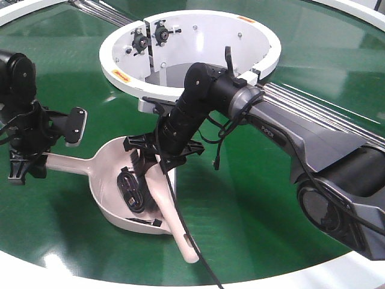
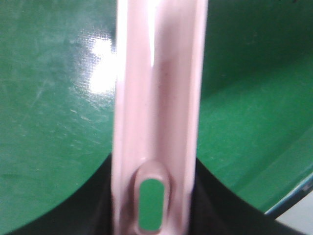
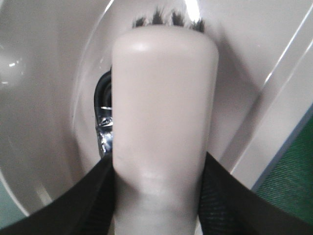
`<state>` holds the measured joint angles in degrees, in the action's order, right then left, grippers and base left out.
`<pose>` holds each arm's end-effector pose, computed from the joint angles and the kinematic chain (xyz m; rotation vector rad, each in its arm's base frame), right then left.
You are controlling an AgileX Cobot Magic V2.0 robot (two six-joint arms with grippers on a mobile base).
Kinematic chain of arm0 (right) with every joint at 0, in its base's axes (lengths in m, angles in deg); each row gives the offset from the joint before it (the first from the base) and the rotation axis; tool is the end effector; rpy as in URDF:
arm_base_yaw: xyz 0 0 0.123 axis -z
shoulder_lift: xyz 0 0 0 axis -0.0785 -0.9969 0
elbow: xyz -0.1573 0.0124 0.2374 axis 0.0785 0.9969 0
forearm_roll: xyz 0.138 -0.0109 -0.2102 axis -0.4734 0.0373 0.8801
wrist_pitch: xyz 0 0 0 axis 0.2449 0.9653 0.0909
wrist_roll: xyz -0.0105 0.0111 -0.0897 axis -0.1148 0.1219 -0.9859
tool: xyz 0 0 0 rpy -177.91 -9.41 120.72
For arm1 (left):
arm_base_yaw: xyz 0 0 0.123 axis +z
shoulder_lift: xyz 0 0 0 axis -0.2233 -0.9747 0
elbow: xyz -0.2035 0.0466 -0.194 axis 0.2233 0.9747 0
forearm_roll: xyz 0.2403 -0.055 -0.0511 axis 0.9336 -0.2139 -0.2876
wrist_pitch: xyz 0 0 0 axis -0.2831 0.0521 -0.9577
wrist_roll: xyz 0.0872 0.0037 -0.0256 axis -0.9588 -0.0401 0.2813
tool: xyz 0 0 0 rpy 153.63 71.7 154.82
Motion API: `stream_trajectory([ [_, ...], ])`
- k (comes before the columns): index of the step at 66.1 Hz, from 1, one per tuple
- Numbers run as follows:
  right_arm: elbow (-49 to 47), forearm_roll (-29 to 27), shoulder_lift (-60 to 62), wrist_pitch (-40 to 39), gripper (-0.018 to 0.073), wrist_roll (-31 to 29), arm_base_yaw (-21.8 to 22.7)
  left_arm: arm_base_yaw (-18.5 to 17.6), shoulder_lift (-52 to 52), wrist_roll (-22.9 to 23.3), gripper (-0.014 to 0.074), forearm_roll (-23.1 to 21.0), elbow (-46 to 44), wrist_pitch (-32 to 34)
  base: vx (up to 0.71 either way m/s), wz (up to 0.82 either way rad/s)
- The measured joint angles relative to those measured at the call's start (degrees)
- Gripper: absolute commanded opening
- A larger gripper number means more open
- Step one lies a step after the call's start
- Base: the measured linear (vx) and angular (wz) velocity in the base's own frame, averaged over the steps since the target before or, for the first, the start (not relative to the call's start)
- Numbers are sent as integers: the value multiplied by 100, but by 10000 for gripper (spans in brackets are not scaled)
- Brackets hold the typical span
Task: Clean and inspect green conveyor with broom and dustpan
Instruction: 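Sweep the black cable into the dustpan with the brush in the right gripper, then carry the brush back to its starting spot with the right gripper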
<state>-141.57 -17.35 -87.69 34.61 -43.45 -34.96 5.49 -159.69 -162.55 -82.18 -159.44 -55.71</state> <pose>0.4119 0.2896 0.1992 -0.5651 2.9287 0.7905 0.3773 -0.0384 0.2350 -2.1361 -2.2552 -0.1913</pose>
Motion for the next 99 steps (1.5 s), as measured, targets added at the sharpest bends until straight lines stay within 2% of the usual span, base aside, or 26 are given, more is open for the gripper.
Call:
stream_trajectory([
  [20, -31, 493, 296, 29, -3, 66, 75, 0, 0, 3, -8, 0, 0, 0, 0, 0],
  [38, 94, 1033, 935, 40, -3, 124, 440, 0, 0, 7, -8, 0, 0, 0, 0, 0],
  [57, 1338, 1389, 1857, 40, -3, -122, 1192, 0, 0, 7, -8, -5, 0, 0, 0, 0],
  [74, 2315, 1828, 2198, 40, -3, -304, 1798, 0, 0, 7, -8, -5, 0, 0, 0, 0],
  [92, 2660, 2009, 2165, 29, -3, -448, 2054, 0, 0, 7, -8, -5, 0, 0, 0, 0],
  [99, 2660, 2234, 2060, 15, -3, -453, 2061, 0, 0, 7, -8, -5, 0, 0, 0, 0],
])
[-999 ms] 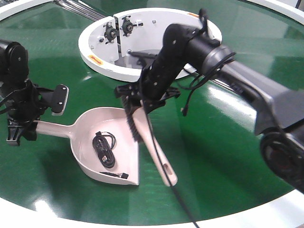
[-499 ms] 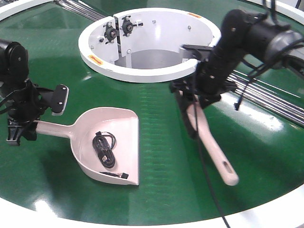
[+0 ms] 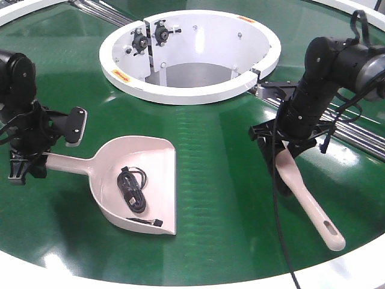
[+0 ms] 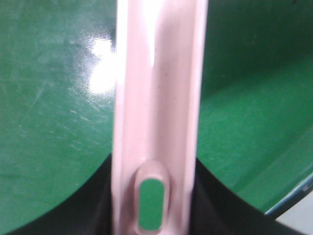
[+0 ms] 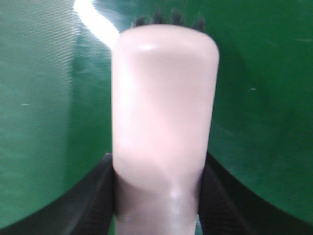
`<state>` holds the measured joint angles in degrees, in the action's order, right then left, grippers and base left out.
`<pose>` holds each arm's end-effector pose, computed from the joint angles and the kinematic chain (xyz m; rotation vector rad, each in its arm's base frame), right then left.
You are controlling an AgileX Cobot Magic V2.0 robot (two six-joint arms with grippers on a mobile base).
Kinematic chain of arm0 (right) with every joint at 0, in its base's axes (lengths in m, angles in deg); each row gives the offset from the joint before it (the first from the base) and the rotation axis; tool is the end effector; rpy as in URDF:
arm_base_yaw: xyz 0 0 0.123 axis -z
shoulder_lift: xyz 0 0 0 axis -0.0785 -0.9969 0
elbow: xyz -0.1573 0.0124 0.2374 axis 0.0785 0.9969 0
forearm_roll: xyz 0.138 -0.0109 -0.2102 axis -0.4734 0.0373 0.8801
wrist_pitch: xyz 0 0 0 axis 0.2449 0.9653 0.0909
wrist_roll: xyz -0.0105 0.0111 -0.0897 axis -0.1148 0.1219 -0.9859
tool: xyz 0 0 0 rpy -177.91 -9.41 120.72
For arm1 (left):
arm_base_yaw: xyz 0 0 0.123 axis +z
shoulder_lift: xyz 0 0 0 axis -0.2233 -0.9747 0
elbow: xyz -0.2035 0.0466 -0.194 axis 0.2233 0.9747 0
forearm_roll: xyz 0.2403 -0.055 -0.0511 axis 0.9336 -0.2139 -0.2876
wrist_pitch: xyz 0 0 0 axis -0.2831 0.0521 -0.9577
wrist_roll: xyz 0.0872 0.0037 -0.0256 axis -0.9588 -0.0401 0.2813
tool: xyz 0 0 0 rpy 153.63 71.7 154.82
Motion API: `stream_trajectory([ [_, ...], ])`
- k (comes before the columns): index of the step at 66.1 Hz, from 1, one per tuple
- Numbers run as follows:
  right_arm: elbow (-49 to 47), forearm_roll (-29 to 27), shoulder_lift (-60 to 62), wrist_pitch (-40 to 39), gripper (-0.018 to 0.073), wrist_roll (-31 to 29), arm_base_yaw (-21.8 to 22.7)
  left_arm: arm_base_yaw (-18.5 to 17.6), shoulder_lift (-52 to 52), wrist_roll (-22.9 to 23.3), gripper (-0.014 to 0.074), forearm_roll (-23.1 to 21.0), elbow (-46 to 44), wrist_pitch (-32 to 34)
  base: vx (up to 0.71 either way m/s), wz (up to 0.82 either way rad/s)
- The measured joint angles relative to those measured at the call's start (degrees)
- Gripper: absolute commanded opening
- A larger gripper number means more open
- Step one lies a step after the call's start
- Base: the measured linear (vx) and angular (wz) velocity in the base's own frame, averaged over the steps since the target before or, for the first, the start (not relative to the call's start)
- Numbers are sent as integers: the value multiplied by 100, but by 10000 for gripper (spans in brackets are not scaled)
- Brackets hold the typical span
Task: Clean and inspect green conveyor with broom and dustpan
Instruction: 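Carry the brush back to its starting spot with the right gripper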
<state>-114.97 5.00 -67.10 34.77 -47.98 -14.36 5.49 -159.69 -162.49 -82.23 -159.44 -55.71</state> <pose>0.4070 0.0799 0.2323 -0.2891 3.0354 0.1627 0.3773 -0.0385 0.2350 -2.1351 -2.2570 -0.1903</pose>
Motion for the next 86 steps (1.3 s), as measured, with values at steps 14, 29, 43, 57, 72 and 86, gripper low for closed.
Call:
stream_trajectory([
  [14, 0, 93, -235, -32, -3, 0, 5, 0, 0, 0, -8, 0, 0, 0, 0, 0],
  [29, 0, 98, -430, -42, -1, 0, 5, 0, 0, 0, -8, 0, 0, 0, 0, 0],
  [43, 0, 98, -544, -41, -1, 0, 5, 0, 0, 0, -8, 0, 0, 0, 0, 0],
  [57, 0, 98, -544, -41, 2, 0, 5, 0, 0, 0, -8, 0, 0, 0, 0, 0],
  [72, 0, 98, -544, -41, 104, 0, 5, 0, 0, 0, -8, 0, 0, 0, 0, 0],
  [86, 0, 98, -544, -41, 370, -14, 5, 0, 0, 0, -8, 0, 0, 0, 0, 0],
])
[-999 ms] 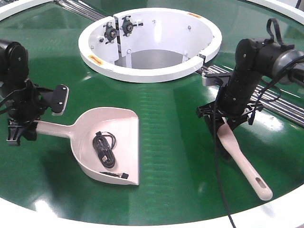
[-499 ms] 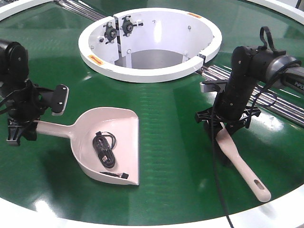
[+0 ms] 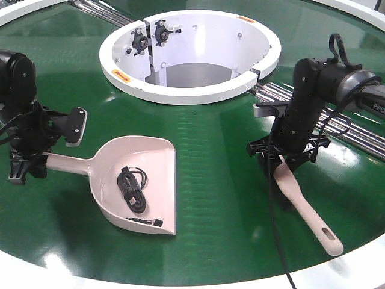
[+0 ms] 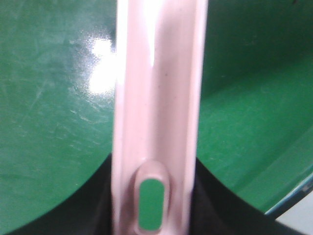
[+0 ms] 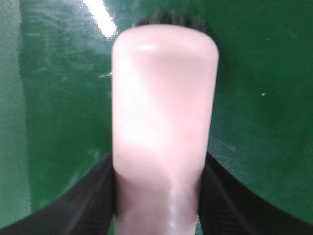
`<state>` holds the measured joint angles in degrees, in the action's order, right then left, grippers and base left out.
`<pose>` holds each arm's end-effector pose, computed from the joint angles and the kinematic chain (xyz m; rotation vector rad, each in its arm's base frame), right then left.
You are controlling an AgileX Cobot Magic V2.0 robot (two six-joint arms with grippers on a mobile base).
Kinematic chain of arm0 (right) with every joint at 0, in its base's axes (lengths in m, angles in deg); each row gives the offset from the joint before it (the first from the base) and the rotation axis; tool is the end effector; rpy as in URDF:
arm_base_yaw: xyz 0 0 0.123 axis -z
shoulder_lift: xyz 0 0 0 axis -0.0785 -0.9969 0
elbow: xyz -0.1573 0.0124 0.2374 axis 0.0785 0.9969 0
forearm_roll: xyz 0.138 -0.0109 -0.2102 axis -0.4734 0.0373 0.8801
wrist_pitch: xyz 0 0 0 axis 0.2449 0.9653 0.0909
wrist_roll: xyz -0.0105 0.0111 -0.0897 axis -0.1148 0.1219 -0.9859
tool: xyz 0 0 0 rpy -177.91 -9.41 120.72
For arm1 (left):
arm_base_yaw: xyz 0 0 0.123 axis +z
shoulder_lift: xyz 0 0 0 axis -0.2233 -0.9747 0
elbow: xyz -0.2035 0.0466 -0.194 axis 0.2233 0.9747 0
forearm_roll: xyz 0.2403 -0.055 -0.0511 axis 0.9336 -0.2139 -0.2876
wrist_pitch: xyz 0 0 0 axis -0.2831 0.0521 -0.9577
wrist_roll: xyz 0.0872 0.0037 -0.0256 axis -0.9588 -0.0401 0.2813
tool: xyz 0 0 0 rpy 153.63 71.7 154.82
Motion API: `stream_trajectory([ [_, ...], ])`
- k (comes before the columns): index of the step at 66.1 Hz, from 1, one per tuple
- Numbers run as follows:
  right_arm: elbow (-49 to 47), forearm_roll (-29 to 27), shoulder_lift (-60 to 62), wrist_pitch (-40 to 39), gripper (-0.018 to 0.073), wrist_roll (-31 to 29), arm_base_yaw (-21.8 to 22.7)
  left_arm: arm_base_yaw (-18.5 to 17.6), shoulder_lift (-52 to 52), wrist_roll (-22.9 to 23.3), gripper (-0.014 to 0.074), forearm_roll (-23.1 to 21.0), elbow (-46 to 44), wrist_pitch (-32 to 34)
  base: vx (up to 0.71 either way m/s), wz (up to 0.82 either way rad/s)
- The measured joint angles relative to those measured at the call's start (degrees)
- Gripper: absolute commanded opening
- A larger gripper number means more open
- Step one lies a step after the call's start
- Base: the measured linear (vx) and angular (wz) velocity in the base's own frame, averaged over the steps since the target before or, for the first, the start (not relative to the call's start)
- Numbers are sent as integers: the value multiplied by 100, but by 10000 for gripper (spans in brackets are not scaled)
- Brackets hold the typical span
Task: Clean and inspect green conveyor with broom and dustpan
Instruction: 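Carry the brush back to its starting spot with the right gripper, then open the right gripper to release the brush and raise it away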
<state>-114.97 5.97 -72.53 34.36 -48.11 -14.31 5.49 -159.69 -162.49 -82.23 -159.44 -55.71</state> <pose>0.4163 0.0796 0.1924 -0.3005 3.1224 0.1310 0.3773 -0.0385 0.2350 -2.1351 -2.2570 -0.1903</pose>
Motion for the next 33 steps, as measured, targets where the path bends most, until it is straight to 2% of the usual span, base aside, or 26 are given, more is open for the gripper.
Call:
stream_trajectory([
  [9, 0, 0, 0, -4, 564, -6, 0, 0, 0, 0, -8, 0, 0, 0, 0, 0],
  [16, 0, 0, 0, -4, 666, -6, 0, 0, 0, 0, -8, 0, 0, 0, 0, 0],
  [23, 12, 0, 120, -106, 705, -6, 0, 0, 0, 0, -8, 0, 0, 0, 0, 0],
  [33, 12, -45, 555, -631, 696, -6, 0, 0, 0, 0, -8, 0, 0, 0, 0, 0],
])
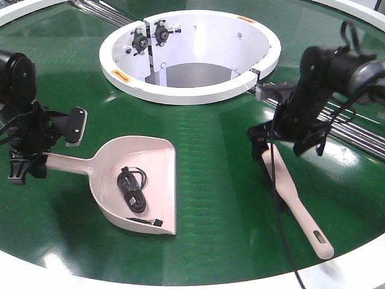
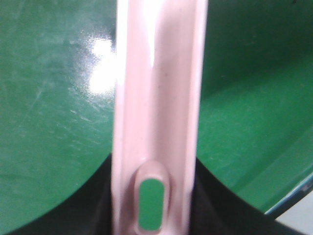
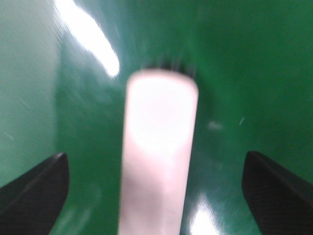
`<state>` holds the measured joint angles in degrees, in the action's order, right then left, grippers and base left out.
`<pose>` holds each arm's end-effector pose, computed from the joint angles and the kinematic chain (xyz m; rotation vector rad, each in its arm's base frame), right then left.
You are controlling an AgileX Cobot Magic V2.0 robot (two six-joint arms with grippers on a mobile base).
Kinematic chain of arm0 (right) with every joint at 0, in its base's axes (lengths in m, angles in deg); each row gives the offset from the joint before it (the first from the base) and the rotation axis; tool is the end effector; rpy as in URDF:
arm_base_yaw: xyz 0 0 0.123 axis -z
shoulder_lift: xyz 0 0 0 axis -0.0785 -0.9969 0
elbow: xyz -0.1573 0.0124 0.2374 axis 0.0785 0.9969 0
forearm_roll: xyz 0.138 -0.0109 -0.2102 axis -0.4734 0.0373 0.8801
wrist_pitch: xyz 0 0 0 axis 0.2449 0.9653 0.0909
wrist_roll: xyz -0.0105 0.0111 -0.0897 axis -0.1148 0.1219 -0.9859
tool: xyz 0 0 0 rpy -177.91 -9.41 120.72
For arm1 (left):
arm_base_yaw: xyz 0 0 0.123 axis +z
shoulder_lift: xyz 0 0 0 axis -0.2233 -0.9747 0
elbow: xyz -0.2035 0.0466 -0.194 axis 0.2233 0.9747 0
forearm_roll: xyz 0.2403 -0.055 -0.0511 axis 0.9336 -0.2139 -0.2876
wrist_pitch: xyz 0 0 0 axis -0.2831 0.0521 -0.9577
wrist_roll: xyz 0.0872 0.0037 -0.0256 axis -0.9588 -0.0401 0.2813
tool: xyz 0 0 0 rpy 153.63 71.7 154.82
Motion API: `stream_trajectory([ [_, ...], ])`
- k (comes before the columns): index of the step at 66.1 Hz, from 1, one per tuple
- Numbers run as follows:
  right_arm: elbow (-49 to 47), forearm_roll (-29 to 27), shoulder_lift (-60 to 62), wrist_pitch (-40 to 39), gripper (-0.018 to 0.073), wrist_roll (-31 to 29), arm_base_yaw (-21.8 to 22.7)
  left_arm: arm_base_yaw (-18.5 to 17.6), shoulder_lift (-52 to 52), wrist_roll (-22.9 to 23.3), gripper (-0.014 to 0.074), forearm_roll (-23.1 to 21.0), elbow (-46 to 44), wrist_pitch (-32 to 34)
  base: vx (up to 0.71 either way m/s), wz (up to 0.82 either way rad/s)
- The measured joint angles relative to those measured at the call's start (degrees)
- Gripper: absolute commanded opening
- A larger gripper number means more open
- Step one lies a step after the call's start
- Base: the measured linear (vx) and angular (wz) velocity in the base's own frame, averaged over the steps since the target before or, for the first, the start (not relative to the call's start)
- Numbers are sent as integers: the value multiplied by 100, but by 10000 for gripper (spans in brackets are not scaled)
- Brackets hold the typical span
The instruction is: Clean and inspect green conveyor with broom and dustpan
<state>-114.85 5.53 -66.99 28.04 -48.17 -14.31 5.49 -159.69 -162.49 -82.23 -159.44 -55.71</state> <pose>0.4172 0.0801 0.2340 -0.2773 2.9186 0.1515 0.3773 -0.0385 0.2350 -2.1351 -2.2570 -0.1903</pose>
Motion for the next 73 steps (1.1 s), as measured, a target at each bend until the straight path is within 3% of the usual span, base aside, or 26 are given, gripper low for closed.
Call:
stream_trajectory([
  [13, 335, -29, 808, -951, 661, -293, 0, 0, 0, 3, -8, 0, 0, 0, 0, 0],
  [31, 2287, -29, 2856, -2804, 512, -675, 0, 0, 0, 3, -8, 0, 0, 0, 0, 0],
  [41, 3741, -29, 4315, -3747, 300, -735, 0, 0, 0, 3, -8, 0, 0, 0, 0, 0],
  [51, 5007, -37, 5670, -4450, -14, -735, 0, 0, 0, 3, -8, 0, 0, 0, 0, 0],
  [61, 6036, -48, 6882, -4960, -9, -735, 0, 0, 0, 3, -8, 0, 0, 0, 0, 0],
  [73, 6560, -48, 7954, -5080, -8, -735, 0, 0, 0, 3, -8, 0, 0, 0, 0, 0],
])
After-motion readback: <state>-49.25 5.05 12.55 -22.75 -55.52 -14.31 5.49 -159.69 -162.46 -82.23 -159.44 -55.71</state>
